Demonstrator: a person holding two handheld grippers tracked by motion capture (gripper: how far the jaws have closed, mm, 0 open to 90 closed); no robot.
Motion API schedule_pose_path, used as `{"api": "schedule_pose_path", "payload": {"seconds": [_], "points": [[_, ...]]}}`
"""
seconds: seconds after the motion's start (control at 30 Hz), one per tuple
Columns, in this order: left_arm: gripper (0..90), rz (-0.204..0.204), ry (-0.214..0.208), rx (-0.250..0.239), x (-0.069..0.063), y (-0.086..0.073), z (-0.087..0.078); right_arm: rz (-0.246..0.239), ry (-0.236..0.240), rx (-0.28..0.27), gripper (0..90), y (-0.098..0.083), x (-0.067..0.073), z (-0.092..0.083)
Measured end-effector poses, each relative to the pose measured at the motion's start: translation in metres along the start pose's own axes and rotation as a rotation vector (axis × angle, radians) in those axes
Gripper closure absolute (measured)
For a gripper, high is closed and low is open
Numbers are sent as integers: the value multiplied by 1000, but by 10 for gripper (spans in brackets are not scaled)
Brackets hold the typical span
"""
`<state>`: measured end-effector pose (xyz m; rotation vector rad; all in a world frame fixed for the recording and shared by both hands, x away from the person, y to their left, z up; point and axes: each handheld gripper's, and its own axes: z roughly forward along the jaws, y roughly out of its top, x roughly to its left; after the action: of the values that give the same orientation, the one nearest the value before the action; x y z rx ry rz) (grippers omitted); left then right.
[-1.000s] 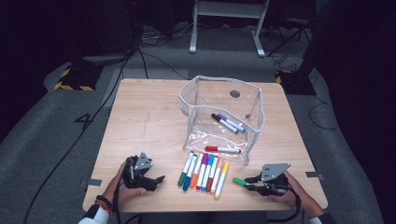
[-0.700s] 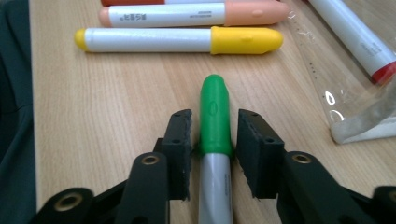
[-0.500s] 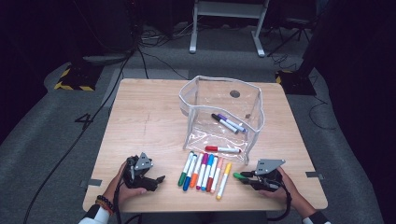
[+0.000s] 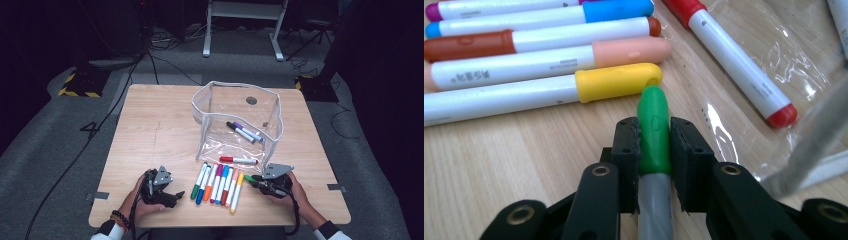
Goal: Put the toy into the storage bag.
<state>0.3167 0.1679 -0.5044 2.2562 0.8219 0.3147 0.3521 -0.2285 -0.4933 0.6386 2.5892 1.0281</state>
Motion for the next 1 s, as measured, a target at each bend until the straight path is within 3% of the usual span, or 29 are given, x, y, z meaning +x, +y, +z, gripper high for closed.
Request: {"api": "schedule_pose_path", "payload": {"seconds": [0.27, 0.63, 1.0], "points": [[156, 5, -7, -1, -10, 7, 7, -5, -35, 10, 747, 14, 4, 12], [156, 7, -5, 0, -20, 17, 16, -18, -30, 4, 747, 28, 8, 26], [156, 17, -20, 1, -21, 17, 17, -15, -25, 12, 748, 23, 1, 13]]}}
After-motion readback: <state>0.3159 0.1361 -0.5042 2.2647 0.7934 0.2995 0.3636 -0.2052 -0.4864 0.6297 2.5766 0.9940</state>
